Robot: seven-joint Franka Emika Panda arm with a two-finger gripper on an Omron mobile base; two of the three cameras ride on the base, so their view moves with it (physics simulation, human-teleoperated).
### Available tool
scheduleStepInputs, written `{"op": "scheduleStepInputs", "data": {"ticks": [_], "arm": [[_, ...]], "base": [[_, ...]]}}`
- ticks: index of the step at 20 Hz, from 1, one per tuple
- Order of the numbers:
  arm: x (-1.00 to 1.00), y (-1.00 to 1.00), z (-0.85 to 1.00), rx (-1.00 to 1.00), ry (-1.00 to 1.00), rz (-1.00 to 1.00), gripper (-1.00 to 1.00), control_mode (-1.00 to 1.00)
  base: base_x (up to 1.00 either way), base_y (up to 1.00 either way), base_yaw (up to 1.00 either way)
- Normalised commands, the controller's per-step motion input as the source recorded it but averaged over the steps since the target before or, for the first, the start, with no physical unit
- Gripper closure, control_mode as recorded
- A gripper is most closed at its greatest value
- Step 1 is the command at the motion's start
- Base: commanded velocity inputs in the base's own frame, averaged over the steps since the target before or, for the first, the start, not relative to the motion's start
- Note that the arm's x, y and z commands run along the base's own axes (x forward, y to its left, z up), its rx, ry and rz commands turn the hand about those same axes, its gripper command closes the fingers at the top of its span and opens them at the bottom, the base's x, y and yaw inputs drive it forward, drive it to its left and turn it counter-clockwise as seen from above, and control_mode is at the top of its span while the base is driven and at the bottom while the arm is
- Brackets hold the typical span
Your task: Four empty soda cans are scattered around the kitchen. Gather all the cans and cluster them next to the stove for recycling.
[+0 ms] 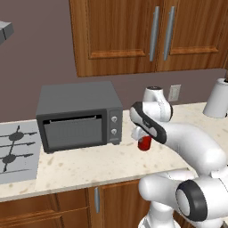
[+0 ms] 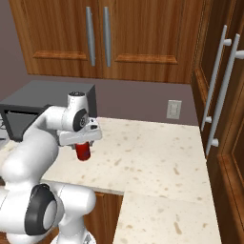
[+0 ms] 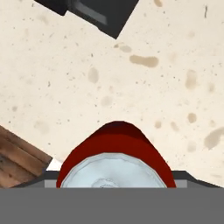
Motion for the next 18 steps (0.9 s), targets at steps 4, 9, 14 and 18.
{"op": "scheduleStepInputs", "data": {"ticks": [4, 9, 14, 18], "arm": [[-0.21, 0.18, 0.33, -0.03, -0.08, -0.2, 1.0, -1.0], [-0.11, 0.06, 0.28, 0.0, -0.01, -0.19, 1.0, -1.0], [-0.07, 0.0, 0.24, 0.0, 0.0, -0.19, 1.0, -1.0], [-0.06, -0.12, 0.16, 0.0, 0.0, -0.11, 1.0, -1.0]], "base": [[0.0, 0.0, 0.0], [0.0, 0.0, 0.0], [0.0, 0.0, 0.0], [0.0, 0.0, 0.0]]}}
